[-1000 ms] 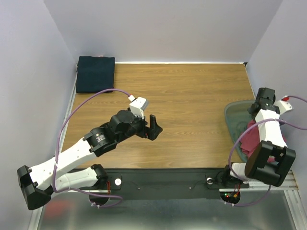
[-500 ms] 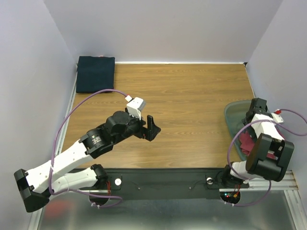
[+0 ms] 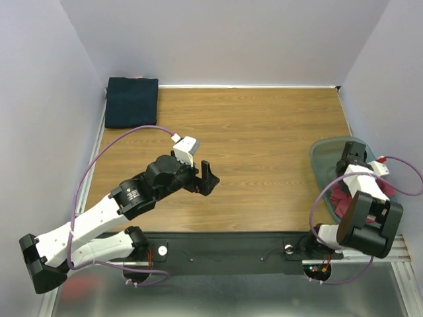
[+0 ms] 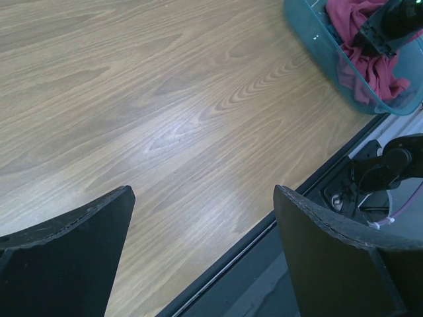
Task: Fold and stack the tank tops
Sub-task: Grab the tank top from the pile, then move the tank top to the center of the board
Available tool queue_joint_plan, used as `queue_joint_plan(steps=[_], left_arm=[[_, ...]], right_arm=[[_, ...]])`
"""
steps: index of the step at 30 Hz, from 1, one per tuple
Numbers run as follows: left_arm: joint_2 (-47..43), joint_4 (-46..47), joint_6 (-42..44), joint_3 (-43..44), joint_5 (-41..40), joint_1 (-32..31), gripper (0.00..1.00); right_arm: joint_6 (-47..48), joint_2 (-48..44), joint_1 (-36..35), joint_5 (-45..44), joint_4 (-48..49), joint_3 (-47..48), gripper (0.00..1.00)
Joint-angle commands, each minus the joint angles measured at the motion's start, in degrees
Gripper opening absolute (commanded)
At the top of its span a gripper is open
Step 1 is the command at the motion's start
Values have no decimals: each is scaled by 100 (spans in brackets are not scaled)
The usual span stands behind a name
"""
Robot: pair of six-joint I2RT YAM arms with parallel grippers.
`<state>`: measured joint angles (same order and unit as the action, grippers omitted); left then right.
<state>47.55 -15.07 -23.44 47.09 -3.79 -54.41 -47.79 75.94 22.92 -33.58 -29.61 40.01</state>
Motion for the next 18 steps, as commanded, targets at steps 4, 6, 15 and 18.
queue_joint_plan(steps=[4, 6, 15, 18], left_arm=[[-44, -13, 15, 379, -192, -26, 99], [0, -5, 6, 458, -236, -26, 98], [132, -31, -55, 916, -859, -26, 98], [106, -127, -204, 1082, -1456, -26, 99]], right_arm=[[577, -1221, 46, 325, 123, 1005, 0], [665, -1397, 37, 571, 17, 1437, 0], [1158, -1425, 37, 3557, -256, 4425, 0], [1027, -1038, -111, 4745, -116, 5093, 0]])
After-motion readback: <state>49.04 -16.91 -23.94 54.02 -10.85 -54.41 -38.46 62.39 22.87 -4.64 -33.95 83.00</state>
